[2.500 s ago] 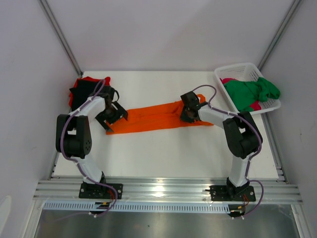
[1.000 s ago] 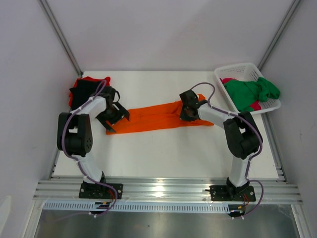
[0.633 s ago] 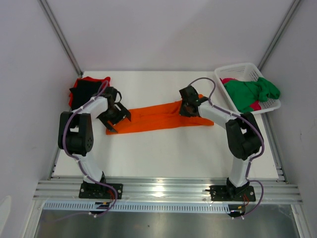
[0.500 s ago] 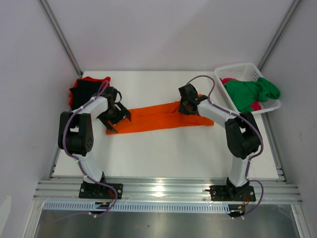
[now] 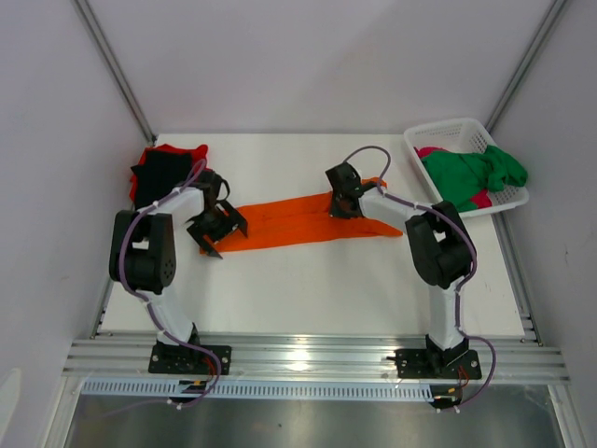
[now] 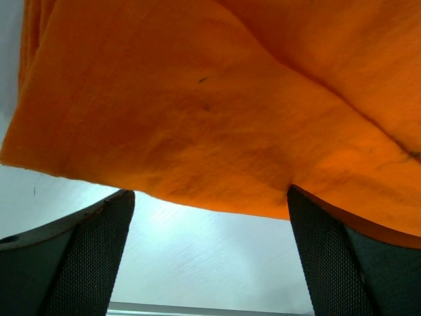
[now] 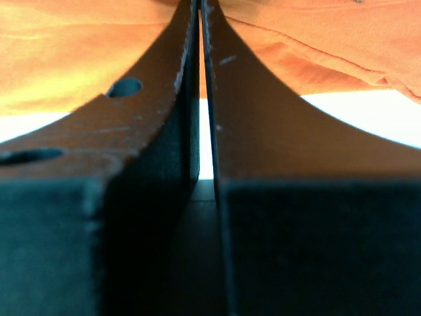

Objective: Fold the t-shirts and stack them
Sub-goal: Fold the other side of the tshirt into a rectangle

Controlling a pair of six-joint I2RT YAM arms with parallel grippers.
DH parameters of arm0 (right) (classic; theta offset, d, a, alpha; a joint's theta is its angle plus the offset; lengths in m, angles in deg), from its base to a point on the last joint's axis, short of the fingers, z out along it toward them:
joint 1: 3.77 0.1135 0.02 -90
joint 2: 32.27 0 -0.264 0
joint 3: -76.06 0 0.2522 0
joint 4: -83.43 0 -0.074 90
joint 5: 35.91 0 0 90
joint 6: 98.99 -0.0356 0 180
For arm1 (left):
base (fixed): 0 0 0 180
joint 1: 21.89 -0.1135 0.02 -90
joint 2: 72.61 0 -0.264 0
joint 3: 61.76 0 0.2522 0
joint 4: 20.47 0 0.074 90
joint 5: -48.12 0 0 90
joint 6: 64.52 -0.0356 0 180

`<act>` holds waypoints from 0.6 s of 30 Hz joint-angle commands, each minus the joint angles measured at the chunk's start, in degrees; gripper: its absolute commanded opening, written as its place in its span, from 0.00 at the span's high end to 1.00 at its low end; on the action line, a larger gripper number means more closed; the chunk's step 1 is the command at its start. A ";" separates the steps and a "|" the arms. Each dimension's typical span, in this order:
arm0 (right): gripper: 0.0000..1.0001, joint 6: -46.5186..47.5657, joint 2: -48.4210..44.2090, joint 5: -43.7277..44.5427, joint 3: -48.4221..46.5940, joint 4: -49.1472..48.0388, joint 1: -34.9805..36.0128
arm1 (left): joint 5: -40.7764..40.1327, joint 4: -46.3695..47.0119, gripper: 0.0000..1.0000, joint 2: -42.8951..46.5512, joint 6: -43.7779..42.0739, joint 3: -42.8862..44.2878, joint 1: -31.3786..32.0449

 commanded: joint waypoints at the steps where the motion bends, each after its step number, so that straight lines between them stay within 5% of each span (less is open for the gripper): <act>1: 1.00 1.40 2.09 4.79 -2.86 -3.15 0.47 | 0.73 1.29 0.00 3.04 0.27 -1.89 0.61; 18: 1.00 2.98 5.87 11.66 -10.51 -3.77 0.03 | 0.99 1.99 0.01 3.48 -0.25 -2.95 1.49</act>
